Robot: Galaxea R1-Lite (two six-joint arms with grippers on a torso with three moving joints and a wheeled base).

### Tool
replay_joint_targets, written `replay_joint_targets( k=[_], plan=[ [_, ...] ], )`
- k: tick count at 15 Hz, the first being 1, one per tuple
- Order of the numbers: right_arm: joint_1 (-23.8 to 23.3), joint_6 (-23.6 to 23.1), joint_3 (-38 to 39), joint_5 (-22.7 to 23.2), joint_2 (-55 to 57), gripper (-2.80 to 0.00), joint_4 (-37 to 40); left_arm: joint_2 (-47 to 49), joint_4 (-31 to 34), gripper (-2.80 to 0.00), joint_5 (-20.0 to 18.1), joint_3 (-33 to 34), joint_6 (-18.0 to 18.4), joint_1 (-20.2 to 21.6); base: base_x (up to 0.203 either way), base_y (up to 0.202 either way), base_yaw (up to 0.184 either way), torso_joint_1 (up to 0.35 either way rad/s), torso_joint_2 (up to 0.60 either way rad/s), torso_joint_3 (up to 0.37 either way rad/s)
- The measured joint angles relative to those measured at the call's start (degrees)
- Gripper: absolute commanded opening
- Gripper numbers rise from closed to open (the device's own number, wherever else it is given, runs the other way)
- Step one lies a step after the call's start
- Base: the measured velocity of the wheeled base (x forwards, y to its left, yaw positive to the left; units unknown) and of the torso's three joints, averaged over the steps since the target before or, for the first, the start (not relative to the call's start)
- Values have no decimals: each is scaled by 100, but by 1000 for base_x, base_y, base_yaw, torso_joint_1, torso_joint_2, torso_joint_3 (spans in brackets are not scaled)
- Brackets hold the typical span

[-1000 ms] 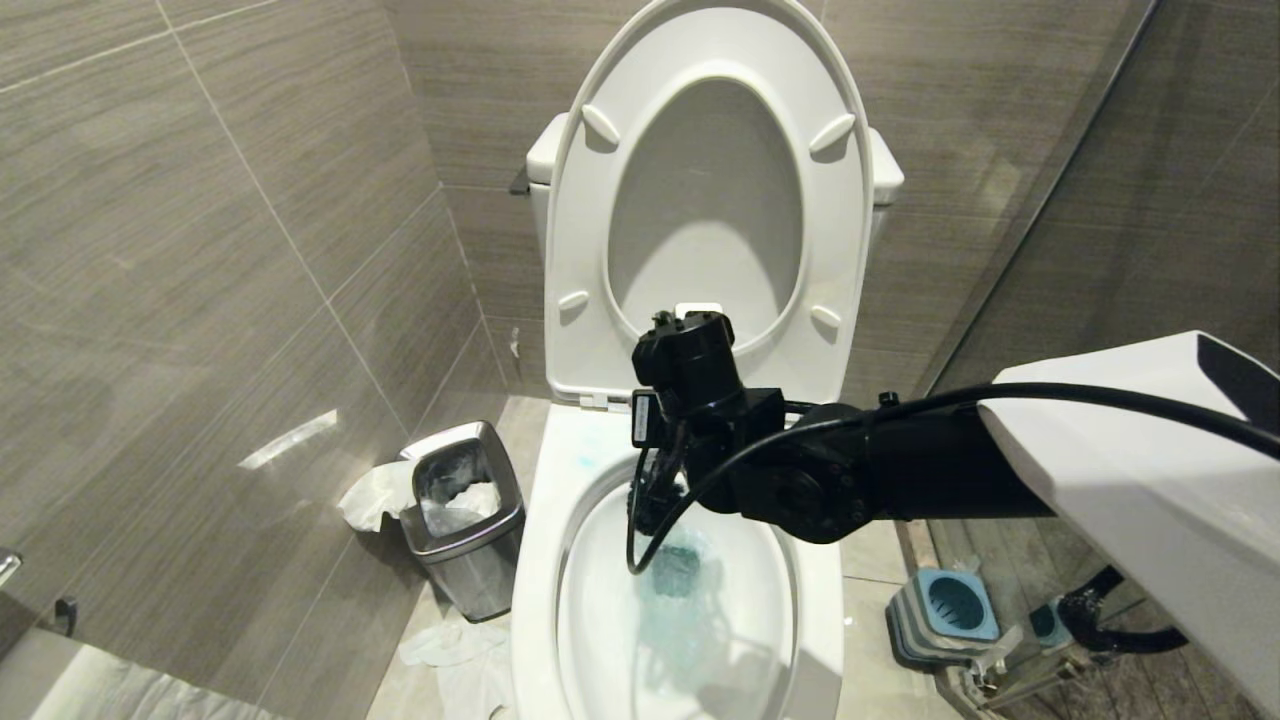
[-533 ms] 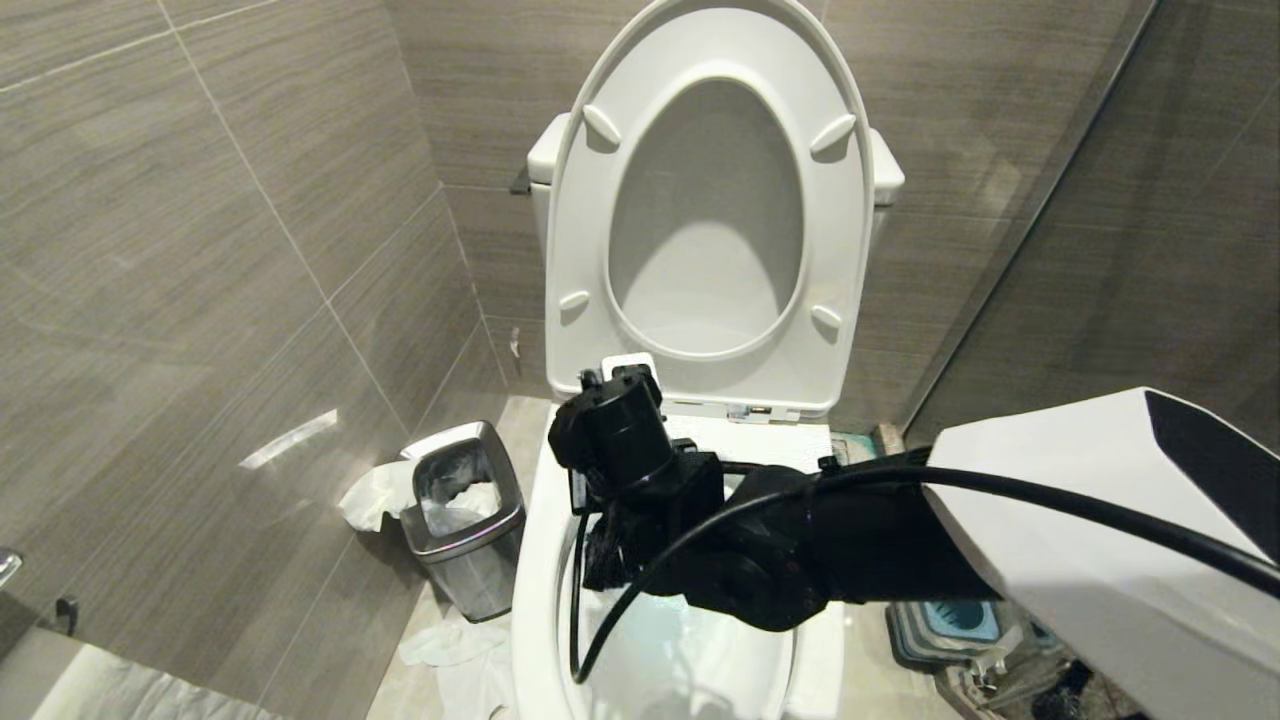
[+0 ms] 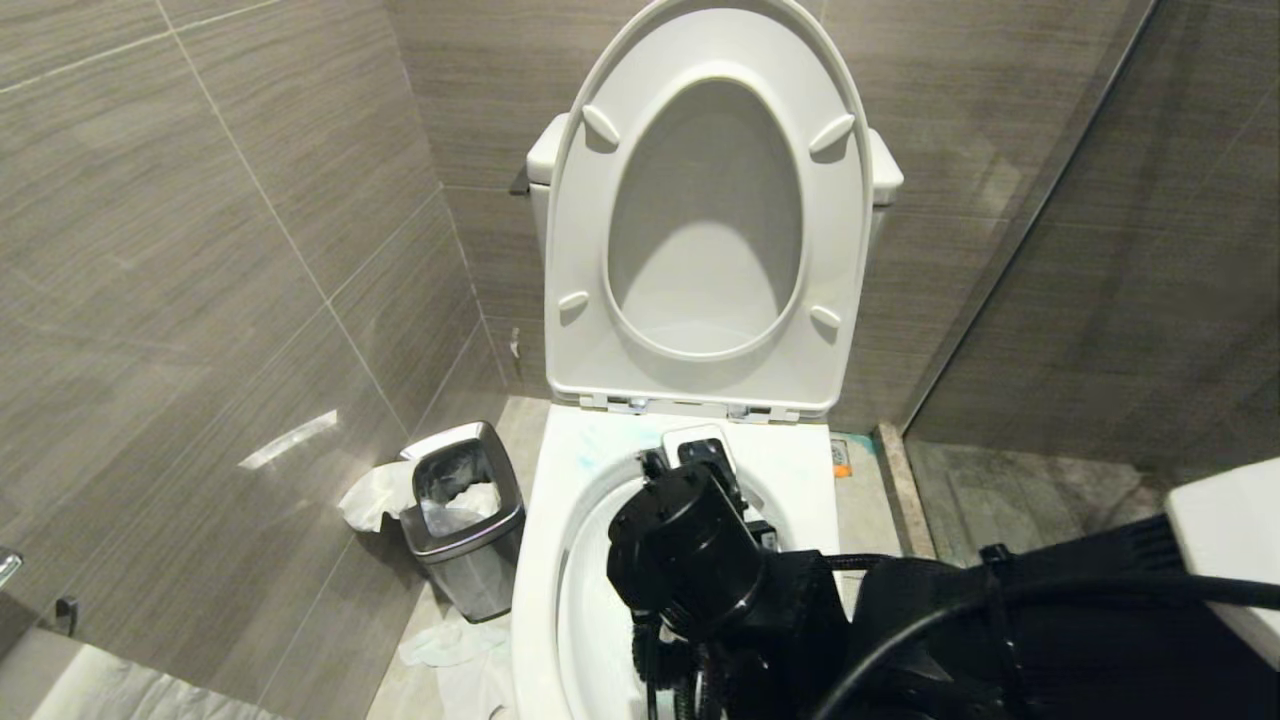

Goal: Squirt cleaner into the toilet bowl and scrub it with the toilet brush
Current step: Scrub the toilet bowl

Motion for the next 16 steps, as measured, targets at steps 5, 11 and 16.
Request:
replay_joint_targets(
  k=[5, 11, 16],
  plan=[
    [-455, 322, 852, -90, -746, -280, -103, 0, 0, -280, 0, 0, 0, 0, 0, 0, 0, 0, 0, 0],
    [-1433, -10, 54, 62, -528, -280, -125, 0, 2, -280, 0, 0, 0, 0, 0, 0, 0, 0, 0, 0],
    [-1610, -250, -1326, 90, 551, -280, -87, 0, 2, -280, 0, 0, 2, 0, 0, 0, 0, 0, 0, 0]
  ],
)
